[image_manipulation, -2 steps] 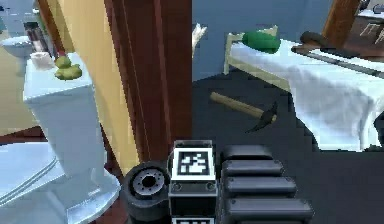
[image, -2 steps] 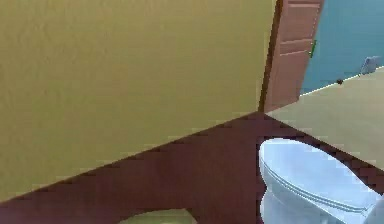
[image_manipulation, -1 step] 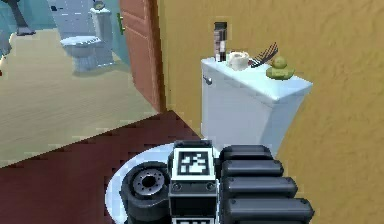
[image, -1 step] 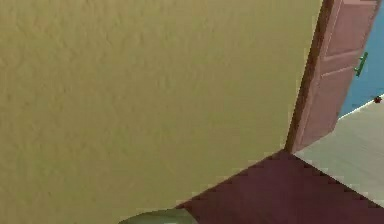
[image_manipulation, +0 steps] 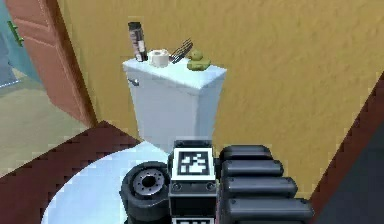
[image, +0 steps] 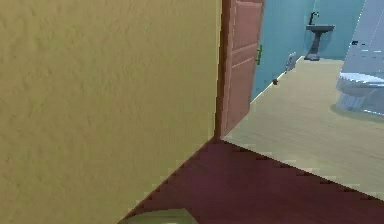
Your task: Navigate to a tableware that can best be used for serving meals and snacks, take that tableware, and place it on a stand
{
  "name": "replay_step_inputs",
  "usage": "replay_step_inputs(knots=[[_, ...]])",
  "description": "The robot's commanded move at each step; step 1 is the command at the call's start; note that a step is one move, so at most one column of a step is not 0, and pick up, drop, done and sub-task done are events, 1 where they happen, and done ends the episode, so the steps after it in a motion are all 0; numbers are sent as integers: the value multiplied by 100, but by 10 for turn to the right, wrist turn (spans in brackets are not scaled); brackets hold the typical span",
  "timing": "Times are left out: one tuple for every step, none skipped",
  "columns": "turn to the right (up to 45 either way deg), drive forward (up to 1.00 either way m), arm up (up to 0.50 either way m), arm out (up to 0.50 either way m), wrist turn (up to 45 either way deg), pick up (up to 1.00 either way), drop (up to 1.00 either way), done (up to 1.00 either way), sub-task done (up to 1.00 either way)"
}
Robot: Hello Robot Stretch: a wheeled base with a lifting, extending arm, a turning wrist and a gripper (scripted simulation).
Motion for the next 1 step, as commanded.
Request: replay_step_inputs(knots=[[0, 10, 0, 0, 0, 0, 0, 0, 0]])
